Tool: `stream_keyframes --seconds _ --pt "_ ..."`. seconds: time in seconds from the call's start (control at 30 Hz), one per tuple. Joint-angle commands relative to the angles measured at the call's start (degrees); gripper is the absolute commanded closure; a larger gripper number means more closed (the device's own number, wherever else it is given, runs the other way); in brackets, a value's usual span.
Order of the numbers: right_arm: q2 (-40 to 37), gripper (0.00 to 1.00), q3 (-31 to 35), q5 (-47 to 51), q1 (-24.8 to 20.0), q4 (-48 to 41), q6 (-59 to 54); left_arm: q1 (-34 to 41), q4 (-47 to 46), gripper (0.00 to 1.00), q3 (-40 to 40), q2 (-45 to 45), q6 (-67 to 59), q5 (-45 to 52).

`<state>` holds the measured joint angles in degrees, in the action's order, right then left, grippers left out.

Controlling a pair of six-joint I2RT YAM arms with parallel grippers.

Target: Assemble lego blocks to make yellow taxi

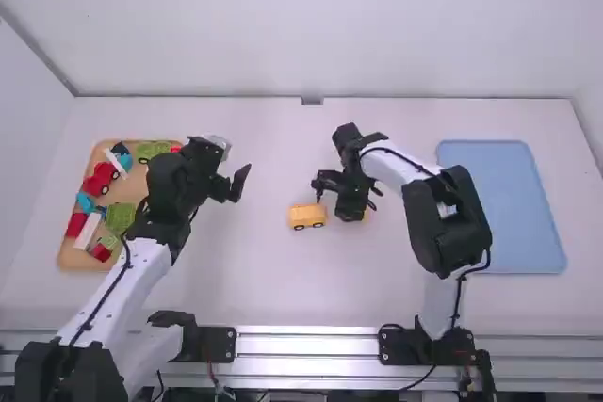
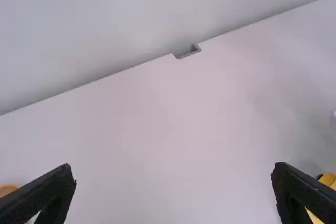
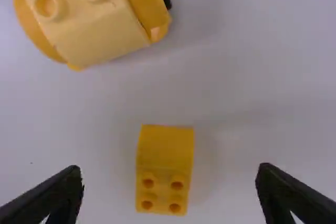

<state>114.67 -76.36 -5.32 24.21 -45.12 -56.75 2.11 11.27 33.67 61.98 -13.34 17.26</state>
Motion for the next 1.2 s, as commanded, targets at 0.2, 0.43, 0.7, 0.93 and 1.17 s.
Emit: stream_keyframes --seconds 0.2,0.43,0.7,0.93,1.17 --pt "-11.1 0.02 2.4 -17.8 -6.3 -0.5 -2.8 0.1 -1.6 0.01 -0.3 -0.8 1.5 1.3" --pt "-12.3 0.02 13.1 -36.9 -16.6 12.0 -9.0 0.2 1.9 0.01 -0.3 3.3 -11.8 24.6" --pt "-12.4 0.02 23.8 -38.7 -22.8 29.9 -2.8 0.2 6.8 0.01 -0.3 14.9 -22.0 41.2" --pt "-12.3 0.02 30.5 -42.8 -23.6 37.8 -5.3 0.2 15.5 0.01 -0.3 28.1 -25.5 51.1" --pt "-11.5 0.01 37.8 -49.4 -25.0 47.2 -7.8 0.2 28.1 0.01 -0.3 41.0 -25.5 58.5"
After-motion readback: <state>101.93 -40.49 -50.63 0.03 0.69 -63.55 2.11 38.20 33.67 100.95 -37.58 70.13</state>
